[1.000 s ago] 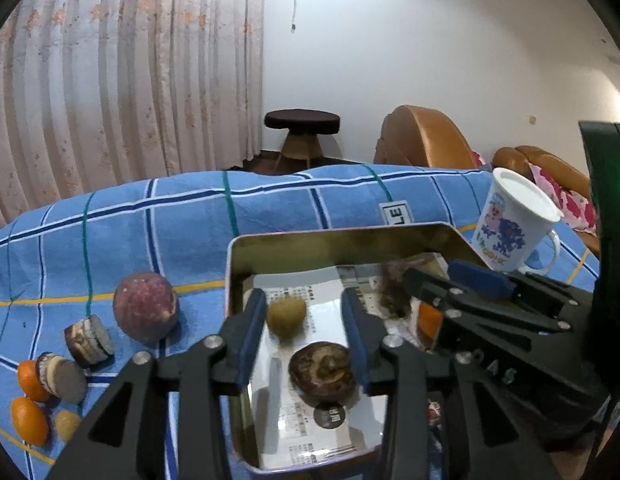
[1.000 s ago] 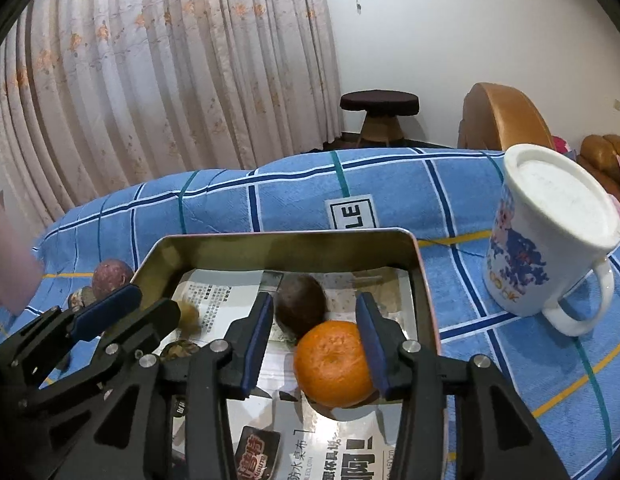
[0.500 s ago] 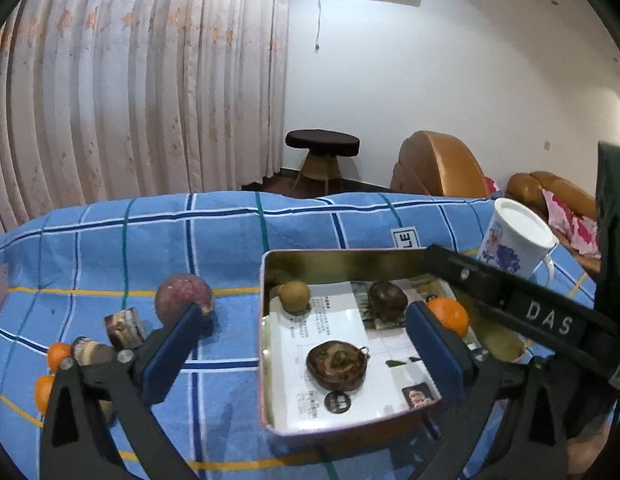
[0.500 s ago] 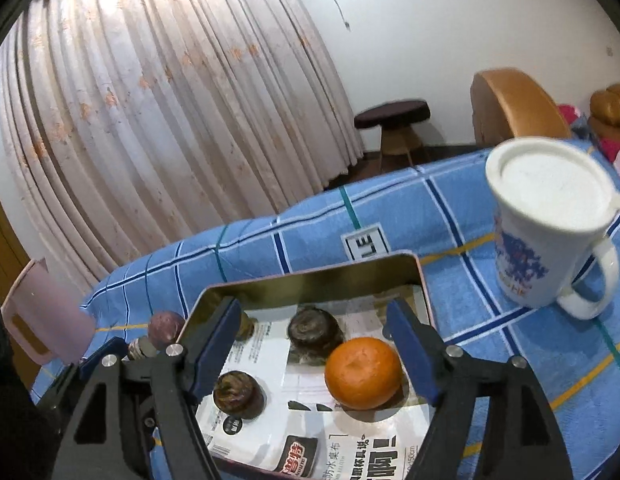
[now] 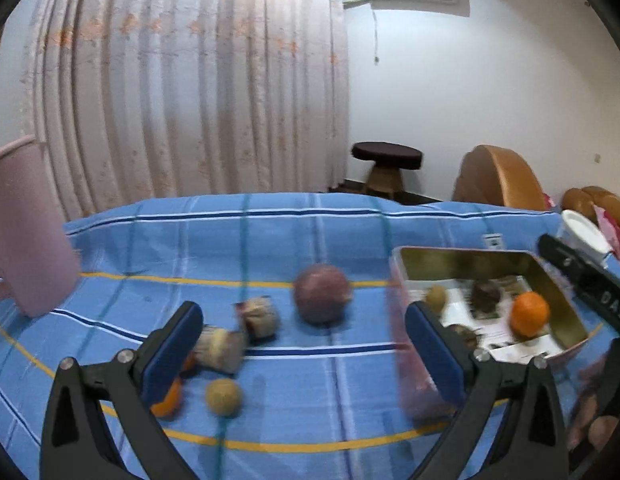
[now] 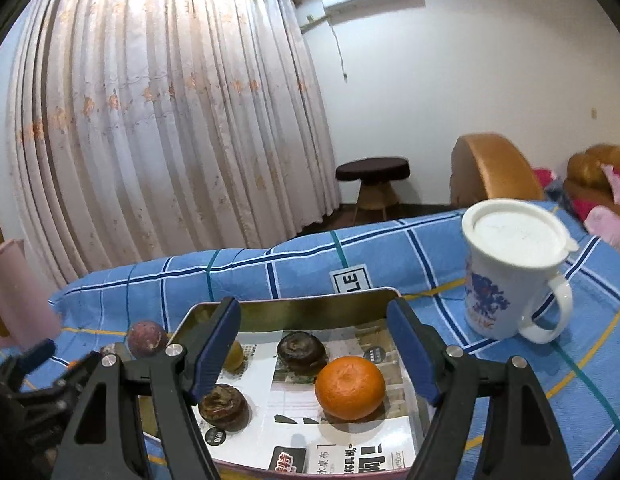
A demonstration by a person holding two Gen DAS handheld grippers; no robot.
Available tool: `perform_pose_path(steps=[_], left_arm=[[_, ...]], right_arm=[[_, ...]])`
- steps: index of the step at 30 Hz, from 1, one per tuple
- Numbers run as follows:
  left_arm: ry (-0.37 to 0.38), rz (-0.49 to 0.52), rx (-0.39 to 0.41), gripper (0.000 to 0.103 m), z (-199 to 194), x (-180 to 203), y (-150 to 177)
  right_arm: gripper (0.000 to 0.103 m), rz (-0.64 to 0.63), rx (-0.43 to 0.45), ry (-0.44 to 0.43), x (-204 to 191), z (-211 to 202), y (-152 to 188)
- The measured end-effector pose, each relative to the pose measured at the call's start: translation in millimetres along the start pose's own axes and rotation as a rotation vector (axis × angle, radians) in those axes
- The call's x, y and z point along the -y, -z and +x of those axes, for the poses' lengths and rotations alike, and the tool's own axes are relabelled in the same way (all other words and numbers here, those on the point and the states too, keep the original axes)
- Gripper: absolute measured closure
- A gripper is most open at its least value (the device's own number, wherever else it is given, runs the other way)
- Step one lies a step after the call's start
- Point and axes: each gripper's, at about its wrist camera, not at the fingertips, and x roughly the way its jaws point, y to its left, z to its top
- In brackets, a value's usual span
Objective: Organize fruits
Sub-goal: 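Withdraw both tools from the tin toward the remaining fruits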
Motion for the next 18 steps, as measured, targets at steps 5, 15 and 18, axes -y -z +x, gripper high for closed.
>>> perform_pose_path(steps=[5,15,18], left_arm=[[-0.029,0.018,0.008,0.000,0,-15,6],[-0.031,0.019,0.002,0.000,-7,-32,8],[-0.030,0.012,-0.004,0.000,-7,-39,10]], right_arm=[[0.026,-0.023,0.051,0.030,-10,-10,5],[0.026,-0.020,0.025,0.027,-31,-21,18],[0.026,-0.024,0.027,0.021,-40,-26,22]])
